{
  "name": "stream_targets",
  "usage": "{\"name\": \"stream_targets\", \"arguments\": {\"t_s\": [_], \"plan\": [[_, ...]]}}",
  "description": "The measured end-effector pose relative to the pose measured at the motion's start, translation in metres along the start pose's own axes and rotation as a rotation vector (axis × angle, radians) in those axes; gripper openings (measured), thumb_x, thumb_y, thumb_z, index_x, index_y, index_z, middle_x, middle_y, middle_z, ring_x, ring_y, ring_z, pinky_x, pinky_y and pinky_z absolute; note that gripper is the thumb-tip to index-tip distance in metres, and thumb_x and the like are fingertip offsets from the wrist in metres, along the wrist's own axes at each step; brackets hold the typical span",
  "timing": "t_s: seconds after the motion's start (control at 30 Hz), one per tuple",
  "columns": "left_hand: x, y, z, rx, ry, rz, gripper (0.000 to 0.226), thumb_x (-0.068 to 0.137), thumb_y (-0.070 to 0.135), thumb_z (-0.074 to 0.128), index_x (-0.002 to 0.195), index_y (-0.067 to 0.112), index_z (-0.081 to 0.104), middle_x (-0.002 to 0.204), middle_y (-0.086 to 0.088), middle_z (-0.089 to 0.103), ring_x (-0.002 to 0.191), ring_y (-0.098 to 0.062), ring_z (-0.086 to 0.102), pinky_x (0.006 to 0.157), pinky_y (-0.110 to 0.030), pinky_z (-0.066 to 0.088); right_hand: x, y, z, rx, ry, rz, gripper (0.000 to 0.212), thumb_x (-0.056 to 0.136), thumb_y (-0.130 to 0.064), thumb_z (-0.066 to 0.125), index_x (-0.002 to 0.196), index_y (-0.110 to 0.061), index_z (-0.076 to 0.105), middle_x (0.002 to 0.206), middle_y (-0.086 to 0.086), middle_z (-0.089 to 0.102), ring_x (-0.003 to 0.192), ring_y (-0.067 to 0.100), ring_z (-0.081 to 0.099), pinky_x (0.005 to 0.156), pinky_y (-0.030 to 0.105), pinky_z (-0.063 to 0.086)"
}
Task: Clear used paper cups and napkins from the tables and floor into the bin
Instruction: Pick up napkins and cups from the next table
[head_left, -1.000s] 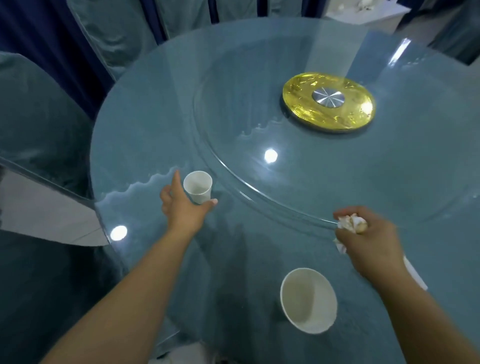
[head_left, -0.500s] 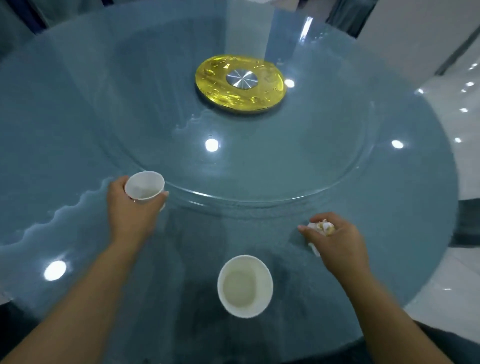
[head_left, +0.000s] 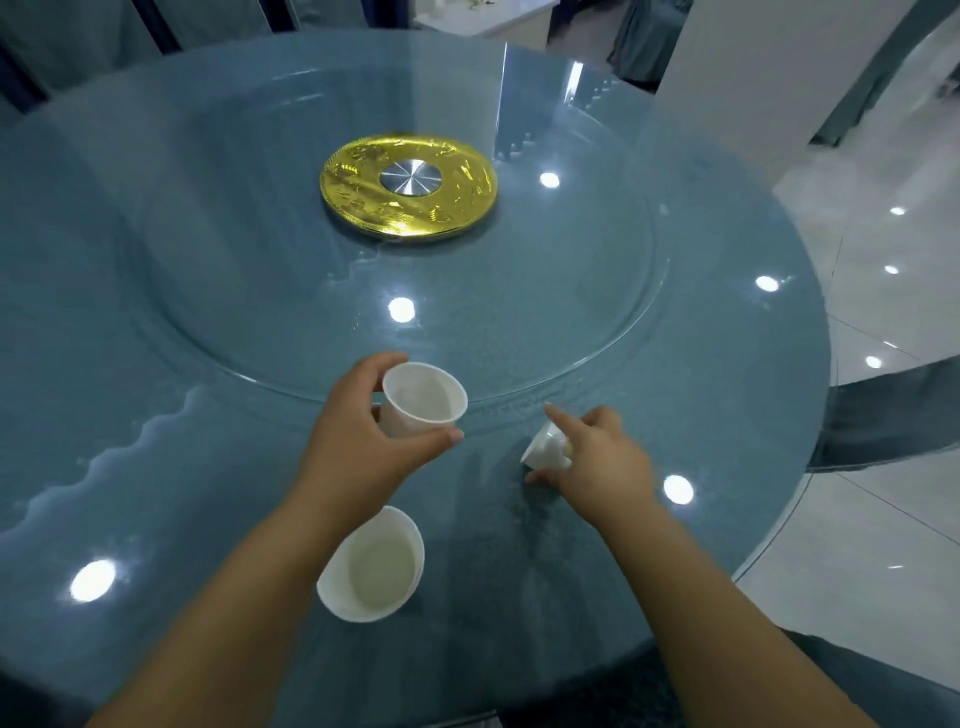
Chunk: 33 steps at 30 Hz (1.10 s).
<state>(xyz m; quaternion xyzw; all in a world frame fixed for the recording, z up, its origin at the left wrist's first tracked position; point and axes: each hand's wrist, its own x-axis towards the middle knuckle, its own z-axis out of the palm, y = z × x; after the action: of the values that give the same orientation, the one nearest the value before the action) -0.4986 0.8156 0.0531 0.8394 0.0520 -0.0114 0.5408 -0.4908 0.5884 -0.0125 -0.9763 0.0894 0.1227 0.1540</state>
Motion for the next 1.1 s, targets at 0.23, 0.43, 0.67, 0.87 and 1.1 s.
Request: {"name": "stream_targets", "arguments": {"t_s": [0.23, 0.43, 0.67, 0.87, 1.1], "plan": [[-0.018, 0.001, 0.003, 0.082, -0.006, 0.001, 0.075, 0.059, 0.028, 0.087, 0.124, 0.032, 0.049, 0.126, 0.004, 0.052, 0.102, -0.013, 0.055, 0.086, -0.025, 0.043, 0.012, -0.003, 0.010, -0.056, -0.020, 0.022, 0.023, 0.088, -0.033, 0.056, 0.109, -0.025, 0.057, 0.111, 0.008, 0.052, 0.100, 0.034, 0.059, 0.078, 0.036, 0.047], [-0.031, -0.006, -0.004, 0.075, 0.067, -0.003, 0.077, 0.058, 0.028, 0.088, 0.124, 0.033, 0.049, 0.125, 0.006, 0.051, 0.103, -0.011, 0.053, 0.087, -0.026, 0.043, -0.030, -0.023, -0.027, 0.799, 0.193, 0.045, 0.020, 0.080, -0.040, 0.069, 0.076, -0.024, 0.059, 0.072, -0.008, 0.061, 0.070, 0.017, 0.058, 0.061, 0.028, 0.043], [-0.041, -0.003, -0.006, 0.044, 0.077, 0.004, 0.086, 0.055, 0.029, 0.089, 0.128, 0.036, 0.044, 0.122, 0.010, 0.050, 0.103, -0.010, 0.053, 0.088, -0.028, 0.045, -0.067, -0.069, -0.065, 1.110, 0.110, -0.237, 0.020, 0.079, -0.023, 0.075, 0.068, -0.018, 0.060, 0.052, -0.014, 0.053, 0.051, 0.004, 0.047, 0.047, 0.016, 0.040], [-0.047, -0.004, -0.020, 0.040, 0.023, 0.010, 0.094, 0.056, 0.029, 0.089, 0.132, 0.046, 0.037, 0.122, 0.012, 0.049, 0.098, 0.000, 0.052, 0.087, -0.030, 0.048, -0.072, -0.087, -0.060, 0.767, -0.040, -0.333, 0.025, 0.073, -0.039, 0.077, 0.065, -0.023, 0.059, 0.053, -0.016, 0.052, 0.051, 0.000, 0.045, 0.049, 0.012, 0.036], [-0.051, -0.010, -0.041, 0.032, -0.085, 0.091, 0.092, 0.061, 0.027, 0.086, 0.119, 0.069, 0.029, 0.126, 0.011, 0.049, 0.106, -0.004, 0.055, 0.094, -0.032, 0.049, -0.073, -0.103, -0.055, 0.626, -0.271, -0.480, 0.019, 0.072, -0.037, 0.079, 0.065, -0.037, 0.061, 0.079, -0.024, 0.064, 0.074, -0.008, 0.058, 0.068, 0.016, 0.042]]}}
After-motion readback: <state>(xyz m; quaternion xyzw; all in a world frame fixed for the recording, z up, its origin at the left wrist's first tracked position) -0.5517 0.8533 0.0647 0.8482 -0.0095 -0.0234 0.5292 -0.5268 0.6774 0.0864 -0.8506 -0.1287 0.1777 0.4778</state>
